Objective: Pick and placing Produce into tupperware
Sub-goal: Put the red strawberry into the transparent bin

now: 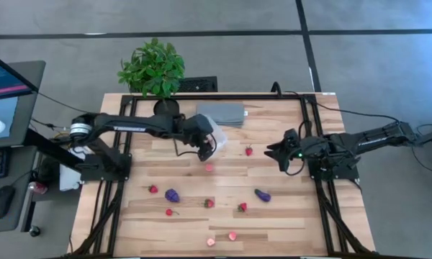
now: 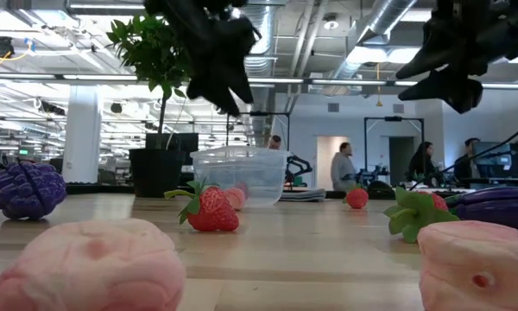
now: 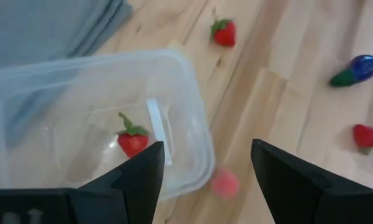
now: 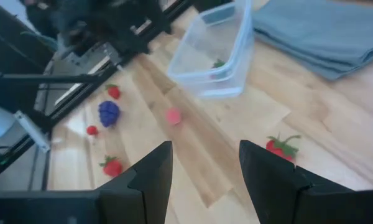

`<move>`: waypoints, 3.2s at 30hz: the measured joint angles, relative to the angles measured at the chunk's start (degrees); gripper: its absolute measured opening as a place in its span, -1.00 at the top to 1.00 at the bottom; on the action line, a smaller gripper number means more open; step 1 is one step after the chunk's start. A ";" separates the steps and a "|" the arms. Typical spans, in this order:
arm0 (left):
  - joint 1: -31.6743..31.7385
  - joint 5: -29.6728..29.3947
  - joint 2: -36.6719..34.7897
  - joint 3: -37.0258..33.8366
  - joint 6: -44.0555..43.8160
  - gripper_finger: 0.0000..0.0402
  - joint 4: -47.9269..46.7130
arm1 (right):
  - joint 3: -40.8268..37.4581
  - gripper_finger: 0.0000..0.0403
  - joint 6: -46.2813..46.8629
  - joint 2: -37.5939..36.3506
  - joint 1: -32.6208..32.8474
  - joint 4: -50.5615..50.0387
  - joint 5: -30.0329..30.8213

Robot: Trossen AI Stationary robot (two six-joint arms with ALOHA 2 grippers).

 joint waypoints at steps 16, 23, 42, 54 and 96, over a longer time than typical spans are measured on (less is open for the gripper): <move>-15.96 -30.32 -13.35 -4.16 -11.42 -0.15 -19.04 | 0.02 -0.04 -4.02 16.10 -0.07 0.54 3.03; -20.93 -33.44 -20.19 -15.11 -21.87 -0.15 -17.03 | 0.02 -0.04 -2.41 25.65 -0.07 7.11 3.05; -32.02 -41.48 -33.15 -32.06 -37.82 -0.15 -10.97 | 0.02 -0.24 9.15 36.99 -2.13 14.61 5.77; -32.10 -42.38 -33.17 -32.06 -37.78 -0.15 -10.98 | 3.67 -0.29 17.99 37.09 -7.74 9.97 0.87; -35.23 -42.59 -33.13 -32.06 -43.02 -0.15 -12.39 | 20.61 -0.29 12.31 54.76 -14.82 -4.50 -6.93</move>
